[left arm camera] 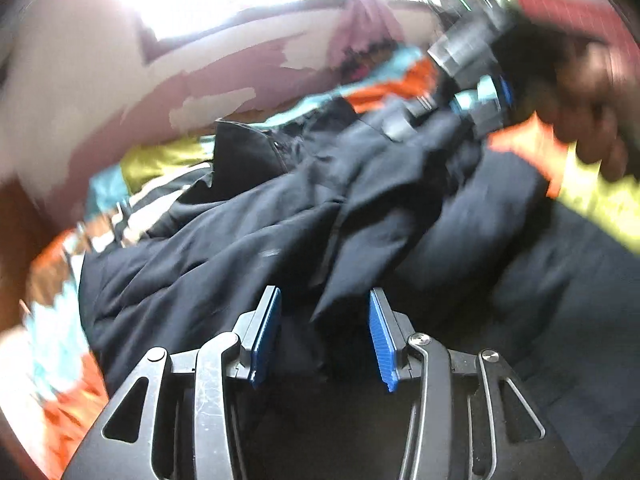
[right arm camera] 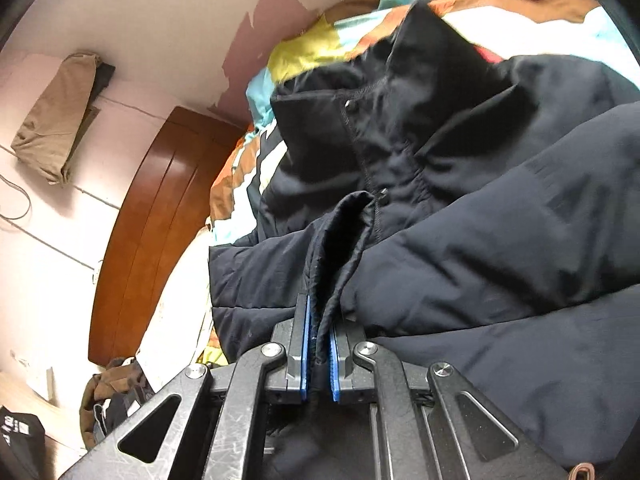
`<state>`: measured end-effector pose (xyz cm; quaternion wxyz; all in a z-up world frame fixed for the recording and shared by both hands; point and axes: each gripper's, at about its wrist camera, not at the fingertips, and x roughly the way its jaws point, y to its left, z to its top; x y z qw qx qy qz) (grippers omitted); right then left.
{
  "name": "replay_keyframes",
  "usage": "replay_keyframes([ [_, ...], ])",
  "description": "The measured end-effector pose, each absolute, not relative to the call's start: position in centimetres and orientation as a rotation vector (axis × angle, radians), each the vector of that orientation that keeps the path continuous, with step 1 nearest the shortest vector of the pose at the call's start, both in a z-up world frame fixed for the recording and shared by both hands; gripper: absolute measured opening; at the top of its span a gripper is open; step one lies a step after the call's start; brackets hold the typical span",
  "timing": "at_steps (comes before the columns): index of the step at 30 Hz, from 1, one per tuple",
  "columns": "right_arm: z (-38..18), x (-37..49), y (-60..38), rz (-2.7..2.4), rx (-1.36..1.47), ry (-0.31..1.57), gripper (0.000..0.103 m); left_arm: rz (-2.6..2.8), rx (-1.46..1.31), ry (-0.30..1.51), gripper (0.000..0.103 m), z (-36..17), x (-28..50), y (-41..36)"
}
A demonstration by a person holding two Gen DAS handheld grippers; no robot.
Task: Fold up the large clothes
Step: 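Lay the sleeve cuff onto the jacket body with the right tool and open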
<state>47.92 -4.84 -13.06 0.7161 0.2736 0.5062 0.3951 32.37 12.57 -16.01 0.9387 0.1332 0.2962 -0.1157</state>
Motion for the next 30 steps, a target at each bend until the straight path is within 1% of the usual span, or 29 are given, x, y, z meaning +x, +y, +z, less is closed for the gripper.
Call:
replay_keyframes([
  [5,-12.3,48.0,-7.5,0.844,0.609,1.095,0.008,-0.249,0.038,0.600,0.041,-13.3,33.0,16.1],
  [7,-12.3,48.1,-8.1,0.831,0.612,1.092,0.008,-0.222,-0.015,0.607,0.041,-12.8,33.5,17.2],
  [14,-12.0,47.8,-12.0,0.815,0.664,1.059,0.008,-0.146,-0.058,0.637,0.041,-12.4,35.4,19.7],
  [20,-12.4,47.6,-15.2,0.796,0.718,1.031,0.008,-0.136,-0.085,0.668,0.041,-13.2,36.1,19.7],
  [26,-16.0,48.1,-16.4,0.663,0.605,1.121,0.008,-0.114,-0.058,0.739,0.041,-15.2,38.0,19.1],
  [30,-16.3,47.9,-15.8,0.640,0.507,1.128,0.008,-0.105,-0.030,0.774,0.041,-16.5,38.6,18.9],
])
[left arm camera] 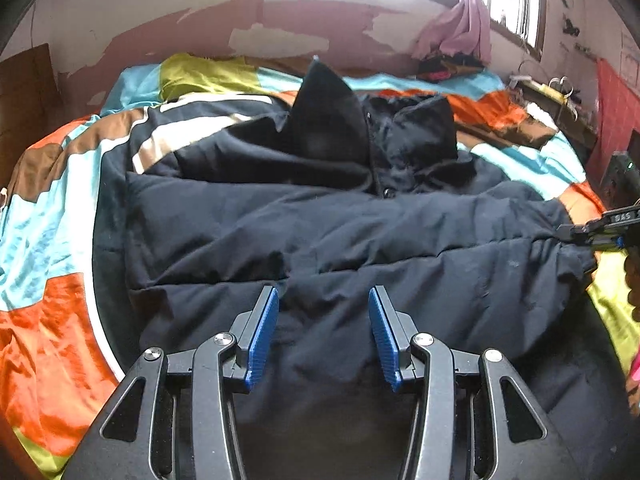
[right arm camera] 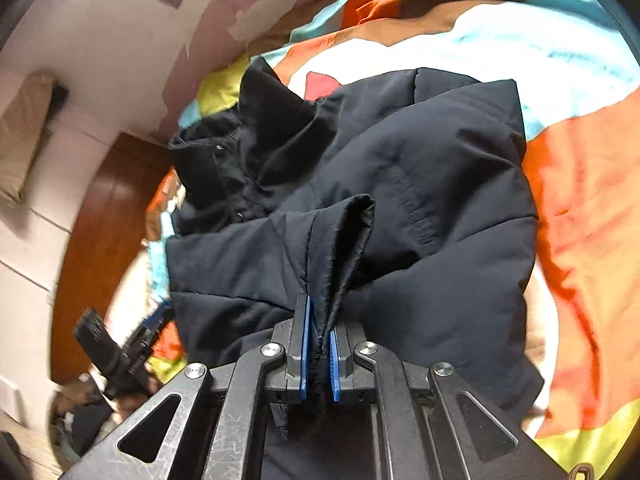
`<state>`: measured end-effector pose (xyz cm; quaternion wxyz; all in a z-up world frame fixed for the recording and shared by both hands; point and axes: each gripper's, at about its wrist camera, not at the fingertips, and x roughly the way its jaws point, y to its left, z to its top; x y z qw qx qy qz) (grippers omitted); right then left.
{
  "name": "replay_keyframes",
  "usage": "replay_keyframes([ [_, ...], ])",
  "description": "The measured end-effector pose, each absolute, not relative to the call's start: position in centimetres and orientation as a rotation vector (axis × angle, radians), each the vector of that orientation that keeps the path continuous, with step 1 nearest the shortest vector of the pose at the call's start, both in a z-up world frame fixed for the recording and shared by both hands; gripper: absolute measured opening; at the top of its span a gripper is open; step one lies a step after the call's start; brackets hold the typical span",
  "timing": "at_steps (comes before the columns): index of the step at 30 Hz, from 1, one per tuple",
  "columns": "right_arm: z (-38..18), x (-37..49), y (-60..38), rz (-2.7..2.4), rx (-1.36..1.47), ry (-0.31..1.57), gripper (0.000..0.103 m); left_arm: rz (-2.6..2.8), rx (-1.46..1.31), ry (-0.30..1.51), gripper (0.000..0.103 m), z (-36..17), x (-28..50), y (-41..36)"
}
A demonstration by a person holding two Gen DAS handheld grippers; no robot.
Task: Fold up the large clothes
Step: 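Lay the sleeve cuff onto the jacket body with the right tool and open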
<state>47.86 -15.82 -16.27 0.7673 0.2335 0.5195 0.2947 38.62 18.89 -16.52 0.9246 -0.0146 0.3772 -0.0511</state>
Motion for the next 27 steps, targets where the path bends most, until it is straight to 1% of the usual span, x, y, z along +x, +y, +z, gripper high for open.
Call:
replay_keyframes([
  [4,-16.1,47.9,-14.7,0.604,0.379,1.128,0.010,-0.108,-0.026,0.781,0.041,-17.0,38.7,18.8],
  [8,-17.5,47.7,-14.0,0.560,0.266,1.143,0.010,-0.100,-0.013,0.810,0.041,-17.8,39.1,18.6],
  [10,-17.9,47.6,-14.0,0.552,0.252,1.147,0.011,-0.095,0.002,0.823,0.041,-18.3,39.3,18.5],
  [12,-18.1,47.5,-14.1,0.549,0.273,1.153,0.014,-0.093,0.010,0.821,0.041,-18.3,39.3,18.5],
  [14,-17.5,47.5,-14.6,0.550,0.324,1.147,0.017,-0.099,0.004,0.818,0.041,-18.2,39.2,18.5],
  [18,-15.4,47.2,-15.7,0.518,0.325,1.103,0.017,-0.102,0.003,0.818,0.041,-18.2,39.3,18.5],
  [20,-14.2,46.9,-16.1,0.469,0.310,1.073,0.029,-0.101,0.002,0.816,0.041,-18.1,39.4,18.4],
  [21,-13.6,46.7,-16.2,0.441,0.297,1.055,0.044,-0.100,0.001,0.815,0.041,-18.1,39.4,18.3],
  [22,-13.0,46.5,-16.0,0.419,0.284,1.037,0.051,-0.100,-0.001,0.815,0.041,-18.0,39.5,18.3],
  [23,-12.0,46.3,-15.5,0.399,0.264,1.006,0.056,-0.101,-0.002,0.815,0.041,-18.0,39.5,18.2],
  [27,-10.0,45.5,-11.6,0.498,0.220,0.949,0.056,-0.104,0.009,0.813,0.041,-18.0,39.6,17.9],
])
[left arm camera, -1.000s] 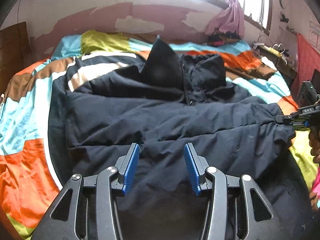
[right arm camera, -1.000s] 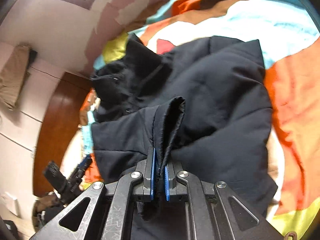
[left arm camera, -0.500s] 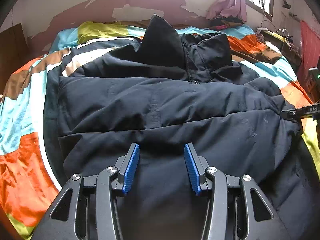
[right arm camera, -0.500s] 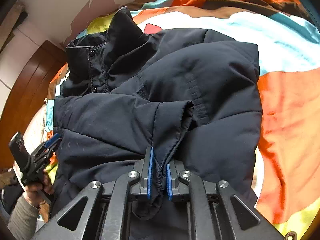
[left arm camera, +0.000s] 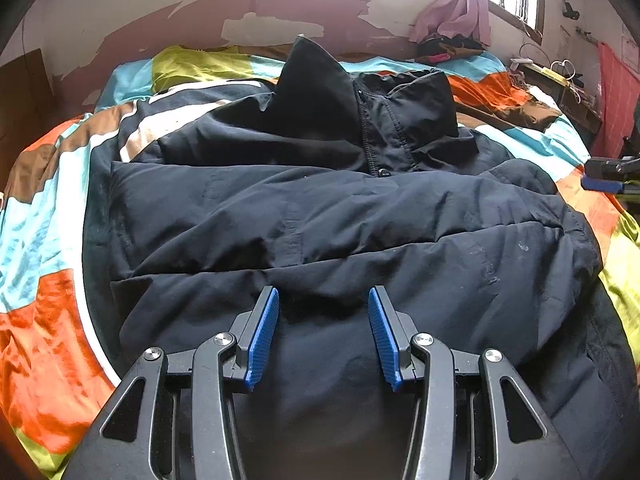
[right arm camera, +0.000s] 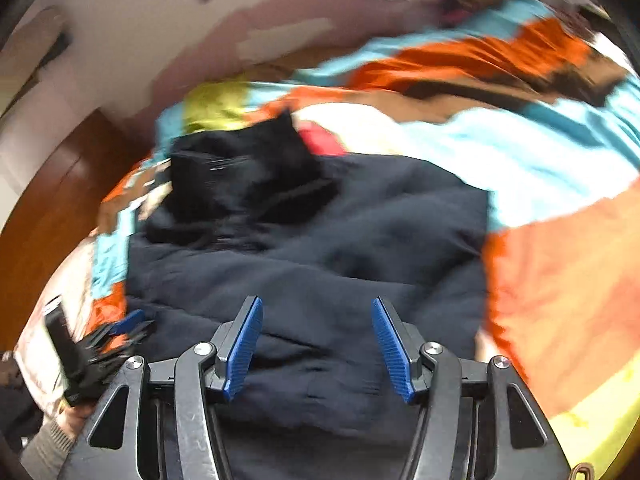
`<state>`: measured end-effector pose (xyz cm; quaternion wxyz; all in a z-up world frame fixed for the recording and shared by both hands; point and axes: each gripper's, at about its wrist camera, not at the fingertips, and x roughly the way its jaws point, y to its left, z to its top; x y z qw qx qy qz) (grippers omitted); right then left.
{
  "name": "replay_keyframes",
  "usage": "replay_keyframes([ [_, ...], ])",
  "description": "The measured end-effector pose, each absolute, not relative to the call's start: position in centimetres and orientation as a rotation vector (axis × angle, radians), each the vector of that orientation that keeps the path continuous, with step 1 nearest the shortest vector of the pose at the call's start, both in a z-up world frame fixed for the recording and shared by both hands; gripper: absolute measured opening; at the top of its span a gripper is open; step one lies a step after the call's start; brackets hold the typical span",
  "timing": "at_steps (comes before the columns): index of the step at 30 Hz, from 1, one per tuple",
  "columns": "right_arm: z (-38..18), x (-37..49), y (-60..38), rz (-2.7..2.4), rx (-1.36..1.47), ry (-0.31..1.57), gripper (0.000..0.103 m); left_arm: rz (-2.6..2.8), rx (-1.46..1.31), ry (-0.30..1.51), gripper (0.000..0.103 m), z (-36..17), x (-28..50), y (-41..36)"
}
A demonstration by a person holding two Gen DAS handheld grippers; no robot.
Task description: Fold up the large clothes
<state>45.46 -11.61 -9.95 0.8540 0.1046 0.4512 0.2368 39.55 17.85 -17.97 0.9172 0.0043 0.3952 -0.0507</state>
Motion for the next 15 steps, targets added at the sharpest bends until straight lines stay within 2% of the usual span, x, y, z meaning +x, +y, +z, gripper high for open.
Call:
replay_keyframes([
  [5,-10.0,43.8,-3.3,0.659,0.060,0.938,0.052,-0.105,0.012,0.816,0.041,-18.1,39.7,17.8],
  [8,-11.4,43.6,-0.1,0.692,-0.010,0.959,0.042,-0.102,0.014,0.819,0.041,-18.3,39.8,17.8],
  [11,-13.7,44.3,1.0,0.678,-0.032,1.003,0.039,-0.090,0.008,0.834,0.041,-18.8,40.0,18.1],
  [15,-17.2,45.1,1.2,0.632,-0.086,1.073,0.028,-0.071,0.001,0.867,0.041,-20.1,40.3,18.3],
])
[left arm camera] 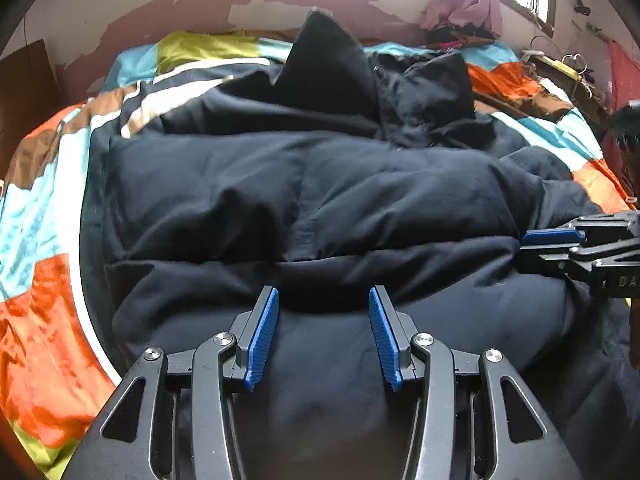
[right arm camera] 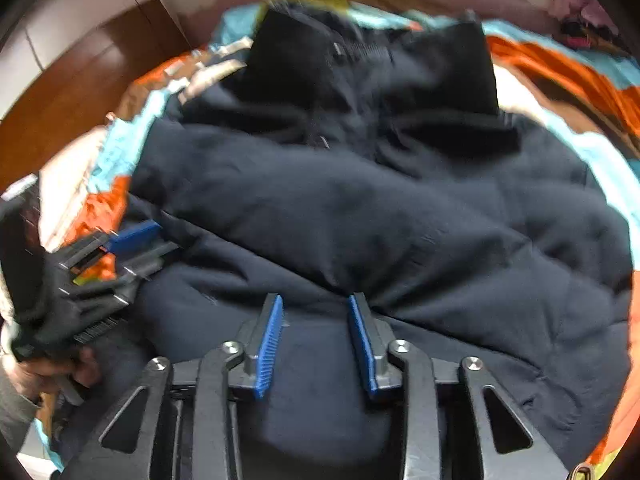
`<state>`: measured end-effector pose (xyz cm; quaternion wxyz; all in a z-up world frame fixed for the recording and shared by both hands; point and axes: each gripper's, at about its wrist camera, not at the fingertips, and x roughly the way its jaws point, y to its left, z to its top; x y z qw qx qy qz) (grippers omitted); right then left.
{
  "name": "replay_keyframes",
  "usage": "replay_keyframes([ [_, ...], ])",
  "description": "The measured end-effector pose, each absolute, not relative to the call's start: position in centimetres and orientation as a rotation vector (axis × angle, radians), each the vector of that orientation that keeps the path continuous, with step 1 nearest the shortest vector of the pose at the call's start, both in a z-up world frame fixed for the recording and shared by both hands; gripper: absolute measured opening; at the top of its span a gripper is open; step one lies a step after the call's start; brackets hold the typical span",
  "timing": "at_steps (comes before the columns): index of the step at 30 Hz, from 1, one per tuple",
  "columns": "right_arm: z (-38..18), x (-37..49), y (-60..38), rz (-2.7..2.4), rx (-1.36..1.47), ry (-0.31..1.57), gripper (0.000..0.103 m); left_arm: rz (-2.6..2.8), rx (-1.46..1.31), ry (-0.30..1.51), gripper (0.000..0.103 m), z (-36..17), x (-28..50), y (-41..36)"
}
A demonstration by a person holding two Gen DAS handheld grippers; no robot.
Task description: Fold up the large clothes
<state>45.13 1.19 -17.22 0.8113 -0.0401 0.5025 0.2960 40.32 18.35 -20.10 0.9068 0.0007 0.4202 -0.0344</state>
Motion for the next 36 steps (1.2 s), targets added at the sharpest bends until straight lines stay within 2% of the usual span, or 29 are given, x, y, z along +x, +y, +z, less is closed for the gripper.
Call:
replay_keyframes([
  [12,-20.2,44.8,1.1,0.593,-0.103,1.115,0.027,-0.025,0.063,0.912,0.042,-21.7,40.9,17.7],
  [23,-15.4,42.0,-1.4,0.632,0.027,1.080,0.029,-0.066,0.062,0.874,0.042,-17.2,37.0,17.1],
  [24,-14.9,41.9,-1.6,0.635,0.025,1.076,0.031,-0.069,0.057,0.870,0.042,-16.5,36.2,17.0],
  [25,-14.2,41.1,-1.9,0.639,0.024,1.070,0.039,-0.071,0.052,0.869,0.043,-15.9,35.4,16.5],
  [26,-13.6,40.4,-2.2,0.641,0.025,1.059,0.065,-0.072,0.046,0.867,0.049,-15.2,34.7,16.2],
  [27,-12.6,39.3,-2.6,0.642,0.029,1.032,0.082,-0.072,0.041,0.859,0.053,-14.4,33.7,16.0],
  [31,-9.2,35.7,-2.7,0.662,0.029,0.981,0.082,-0.056,0.047,0.832,0.065,-11.3,30.5,14.9],
  [36,-4.6,32.3,-3.7,0.679,-0.016,0.913,0.083,-0.031,0.047,0.811,0.065,-7.2,28.3,13.9],
])
